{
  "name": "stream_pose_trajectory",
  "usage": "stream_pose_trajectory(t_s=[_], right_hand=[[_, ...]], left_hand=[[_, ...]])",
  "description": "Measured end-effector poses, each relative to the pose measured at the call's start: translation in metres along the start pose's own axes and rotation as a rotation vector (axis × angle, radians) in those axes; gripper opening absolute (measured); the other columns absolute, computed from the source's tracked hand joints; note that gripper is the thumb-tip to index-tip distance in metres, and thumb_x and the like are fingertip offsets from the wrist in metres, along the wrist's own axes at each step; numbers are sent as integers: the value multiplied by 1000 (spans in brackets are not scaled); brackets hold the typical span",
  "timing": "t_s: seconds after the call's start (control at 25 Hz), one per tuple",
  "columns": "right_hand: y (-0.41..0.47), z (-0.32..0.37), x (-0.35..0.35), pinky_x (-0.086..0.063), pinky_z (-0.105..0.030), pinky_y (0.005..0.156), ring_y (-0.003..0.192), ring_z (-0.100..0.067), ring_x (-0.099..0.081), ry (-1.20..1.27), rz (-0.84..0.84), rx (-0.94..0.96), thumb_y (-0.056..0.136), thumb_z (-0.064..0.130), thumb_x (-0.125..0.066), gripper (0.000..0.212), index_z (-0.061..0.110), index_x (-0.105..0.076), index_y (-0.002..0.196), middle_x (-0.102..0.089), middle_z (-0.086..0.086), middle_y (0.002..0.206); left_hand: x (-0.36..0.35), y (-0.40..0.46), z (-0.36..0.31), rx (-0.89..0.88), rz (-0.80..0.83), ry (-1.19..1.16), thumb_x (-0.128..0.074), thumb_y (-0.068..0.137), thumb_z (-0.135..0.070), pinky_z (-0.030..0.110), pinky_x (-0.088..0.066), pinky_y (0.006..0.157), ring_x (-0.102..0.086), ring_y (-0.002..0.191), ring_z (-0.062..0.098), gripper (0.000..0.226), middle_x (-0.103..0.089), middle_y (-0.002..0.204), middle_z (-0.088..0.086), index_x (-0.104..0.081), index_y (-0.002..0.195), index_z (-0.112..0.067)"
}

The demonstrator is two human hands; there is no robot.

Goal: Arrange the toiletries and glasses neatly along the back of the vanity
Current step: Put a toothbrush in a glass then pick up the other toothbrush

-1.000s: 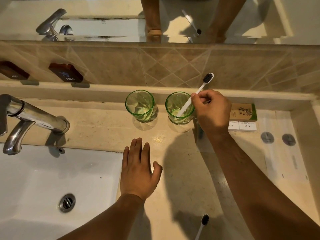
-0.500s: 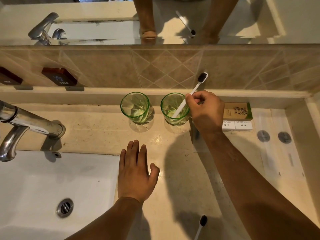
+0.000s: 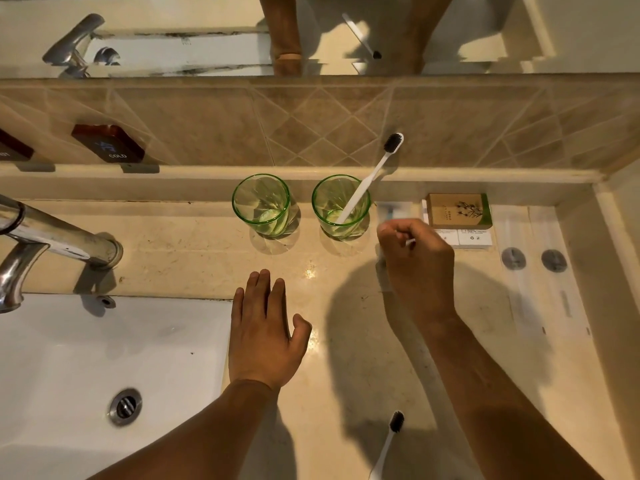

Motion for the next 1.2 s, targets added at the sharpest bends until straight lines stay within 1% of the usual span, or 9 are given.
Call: stream_pose_trajectory(t_s=[0.08, 0.2, 0.28, 0.44, 0.6, 0.68, 0.84, 1.04, 1.2], right_hand=[[-31, -19, 13, -45, -8, 65, 70, -4, -62, -39, 41, -60, 94, 31, -64, 14, 28, -67, 81, -67, 13, 74], [-88, -55, 27, -53, -32, 62, 60, -9, -62, -121, 170, -212, 93, 41, -64, 32, 23, -62, 67, -64, 6, 62], [-131, -69, 34, -53, -37, 58, 52, -8, -62, -166, 277, -247, 93, 42, -64, 38, 21, -60, 62, -63, 4, 55], [-198, -83, 52, -31, -15, 43, 46, -1, -53, -414, 409, -262, 87, 56, -62, 47, 26, -50, 52, -56, 18, 49], [-234, -96, 49, -30, -16, 41, 39, -4, -48, -585, 520, -346, 79, 67, -61, 53, 24, -51, 51, -52, 12, 43], [-239, -96, 45, -39, -22, 45, 45, -4, -53, -624, 529, -346, 80, 64, -62, 46, 24, -58, 57, -57, 11, 48], [-244, -85, 30, -27, -10, 49, 52, 1, -53, -674, 523, -265, 85, 59, -62, 35, 30, -59, 66, -61, 15, 60], [-214, -71, 15, -55, -14, 63, 60, 3, -66, -366, 531, -295, 89, 42, -70, 14, 29, -70, 86, -72, 14, 73], [-135, -22, 4, -48, -5, 59, 62, 4, -67, -124, 381, -204, 88, 35, -73, 8, 28, -73, 84, -72, 15, 72]], left_hand=[[3, 5, -4, -8, -6, -13, -49, 87, -37, 51, -20, 124, -27, 150, 30, 63, -41, 155, 18, -49, 142, -5], [9, 18, -11, -27, -22, -24, -56, 85, -32, 54, -22, 121, -32, 147, 36, 62, -43, 153, 22, -52, 138, -1], [9, 13, -9, -7, 1, -23, -56, 86, -31, 54, -20, 122, -30, 147, 37, 61, -42, 154, 22, -51, 139, -1], [5, -3, -5, 2, 34, -20, -52, 89, -33, 52, -17, 124, -25, 150, 32, 60, -38, 156, 18, -47, 141, -5], [6, -1, -7, 10, 41, -30, -50, 90, -35, 50, -14, 125, -21, 152, 30, 61, -35, 158, 17, -45, 143, -6], [6, -3, -9, 13, 46, -37, -50, 91, -36, 49, -13, 125, -21, 152, 30, 61, -35, 159, 17, -44, 144, -6], [4, -8, -7, 16, 54, -29, -50, 90, -36, 48, -12, 126, -19, 152, 29, 62, -34, 160, 16, -44, 145, -7], [2, -9, -10, 8, 71, -20, -49, 91, -37, 47, -11, 126, -18, 153, 29, 64, -32, 161, 16, -43, 147, -7], [1, -9, -9, 0, 86, 20, -46, 92, -40, 48, -12, 126, -19, 153, 29, 65, -31, 161, 16, -42, 148, -8]])
Point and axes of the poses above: each hand's wrist, its own y-axis towards the middle knuckle, its own x-axis out of the back of the hand, z = x × y, the point moved 7 cm from there along y, towards the middle knuckle
